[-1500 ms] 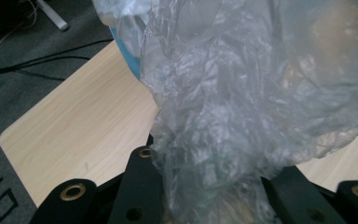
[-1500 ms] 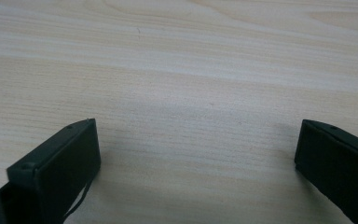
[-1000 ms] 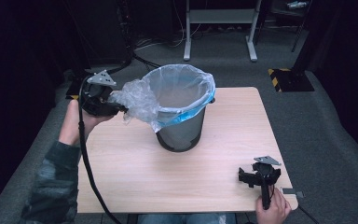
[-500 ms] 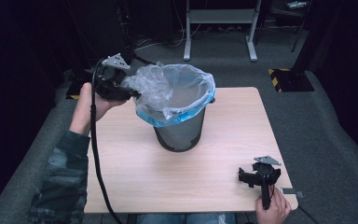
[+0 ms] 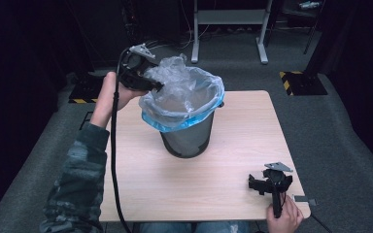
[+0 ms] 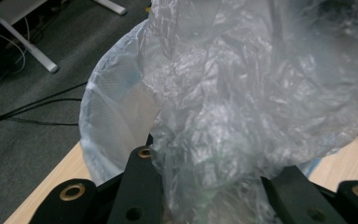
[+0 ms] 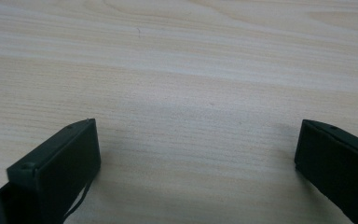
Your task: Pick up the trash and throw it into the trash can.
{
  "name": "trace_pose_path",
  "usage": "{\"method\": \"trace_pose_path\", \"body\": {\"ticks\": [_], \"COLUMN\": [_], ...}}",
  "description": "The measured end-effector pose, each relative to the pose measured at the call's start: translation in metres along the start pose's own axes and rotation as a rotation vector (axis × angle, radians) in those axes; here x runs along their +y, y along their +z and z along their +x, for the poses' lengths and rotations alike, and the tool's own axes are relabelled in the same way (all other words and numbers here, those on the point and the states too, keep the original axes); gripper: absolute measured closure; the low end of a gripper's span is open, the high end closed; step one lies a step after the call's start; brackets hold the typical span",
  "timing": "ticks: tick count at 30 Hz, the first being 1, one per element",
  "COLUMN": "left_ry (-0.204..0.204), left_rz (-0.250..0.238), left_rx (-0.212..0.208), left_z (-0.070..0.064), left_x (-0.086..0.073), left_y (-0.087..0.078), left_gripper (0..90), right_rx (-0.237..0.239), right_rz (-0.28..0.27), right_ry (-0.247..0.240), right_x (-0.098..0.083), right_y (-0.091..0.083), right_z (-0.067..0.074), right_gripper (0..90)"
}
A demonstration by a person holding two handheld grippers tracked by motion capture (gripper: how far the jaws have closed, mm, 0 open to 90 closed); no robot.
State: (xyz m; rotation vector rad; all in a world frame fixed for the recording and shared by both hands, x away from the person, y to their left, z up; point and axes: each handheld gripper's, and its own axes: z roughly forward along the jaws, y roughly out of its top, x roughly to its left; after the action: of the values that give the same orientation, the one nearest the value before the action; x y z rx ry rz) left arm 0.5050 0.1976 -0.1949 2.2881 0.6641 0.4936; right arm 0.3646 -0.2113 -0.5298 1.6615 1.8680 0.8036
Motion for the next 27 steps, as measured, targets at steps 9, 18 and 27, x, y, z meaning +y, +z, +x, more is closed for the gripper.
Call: {"method": "trace_pose_path", "body": {"ticks": [9, 18, 27], "left_ry": [-0.016, -0.076, -0.11], "left_rz": [0.052, 0.195, 0.184], "left_rx": [-0.038, -0.017, 0.021], "left_z": [0.007, 0.015, 0.019], "left_x": [0.017, 0.013, 0.009], "left_y": [0.047, 0.096, 0.084], "left_gripper": [72.9, 37.0, 14.7], "right_rx": [-0.001, 0.0, 0.0], "right_rz": [-0.001, 0.0, -0.001], "right_ry": [-0.001, 0.001, -0.002], "right_x": [0.0, 0.0, 0.0], "right_y": [0.0, 0.0, 0.0], "right_z": [0.0, 0.0, 0.0], "right_gripper": [0.0, 0.0, 0.0]}}
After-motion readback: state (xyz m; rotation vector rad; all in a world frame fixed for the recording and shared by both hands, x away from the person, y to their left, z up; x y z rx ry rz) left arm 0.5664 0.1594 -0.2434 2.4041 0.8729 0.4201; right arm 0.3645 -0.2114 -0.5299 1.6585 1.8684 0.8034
